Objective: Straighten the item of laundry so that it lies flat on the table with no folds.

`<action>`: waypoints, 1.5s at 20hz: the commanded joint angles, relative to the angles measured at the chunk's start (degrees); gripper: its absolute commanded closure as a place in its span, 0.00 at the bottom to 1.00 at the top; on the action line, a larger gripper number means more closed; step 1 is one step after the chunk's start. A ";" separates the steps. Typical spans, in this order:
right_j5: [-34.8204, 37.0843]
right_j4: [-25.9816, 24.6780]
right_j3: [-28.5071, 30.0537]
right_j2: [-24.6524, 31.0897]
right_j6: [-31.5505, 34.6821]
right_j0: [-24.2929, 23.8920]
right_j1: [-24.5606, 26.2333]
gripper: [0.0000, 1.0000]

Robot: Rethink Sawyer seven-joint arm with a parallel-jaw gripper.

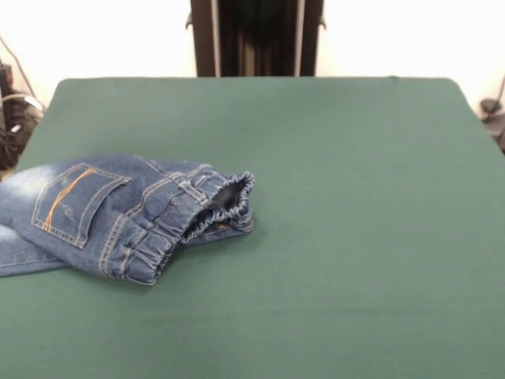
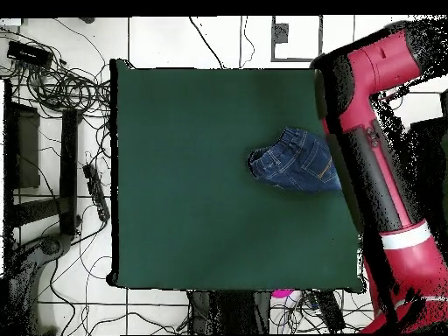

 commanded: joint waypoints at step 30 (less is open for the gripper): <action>8.70 -5.84 6.54 -12.56 32.95 13.12 2.74 1.00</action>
